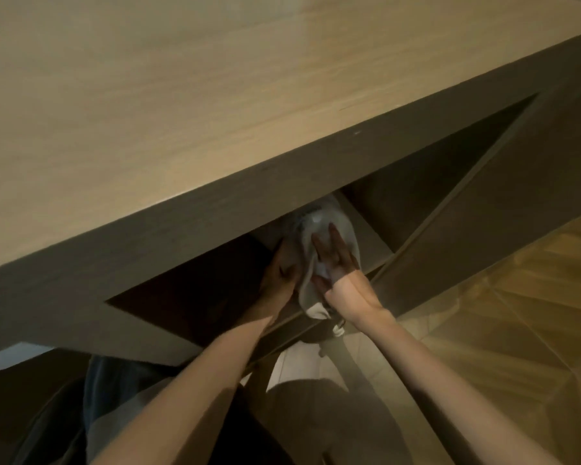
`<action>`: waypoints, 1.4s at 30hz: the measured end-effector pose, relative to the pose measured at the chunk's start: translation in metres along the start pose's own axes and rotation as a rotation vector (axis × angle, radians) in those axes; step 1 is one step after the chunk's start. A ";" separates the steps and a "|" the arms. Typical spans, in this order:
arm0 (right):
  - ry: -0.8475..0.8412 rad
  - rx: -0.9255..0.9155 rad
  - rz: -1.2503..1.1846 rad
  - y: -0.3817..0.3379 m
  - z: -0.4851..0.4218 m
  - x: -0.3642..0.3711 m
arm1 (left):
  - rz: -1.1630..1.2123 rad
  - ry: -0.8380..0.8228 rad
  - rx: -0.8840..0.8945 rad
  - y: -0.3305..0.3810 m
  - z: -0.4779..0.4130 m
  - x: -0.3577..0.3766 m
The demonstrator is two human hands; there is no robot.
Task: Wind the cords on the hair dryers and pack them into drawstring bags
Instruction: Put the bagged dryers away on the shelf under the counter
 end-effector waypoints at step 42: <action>0.300 0.044 0.066 -0.036 0.067 -0.194 | -0.718 0.090 0.827 0.165 0.158 -0.033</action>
Point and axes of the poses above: each hand's wrist, its own z-axis away from the middle knuckle, its own x-axis out of the palm, y = z × x, the point moved 10 cm from there along -z, towards the middle knuckle, and after that the axes turned 8 degrees about y, right-handed, at the moved point
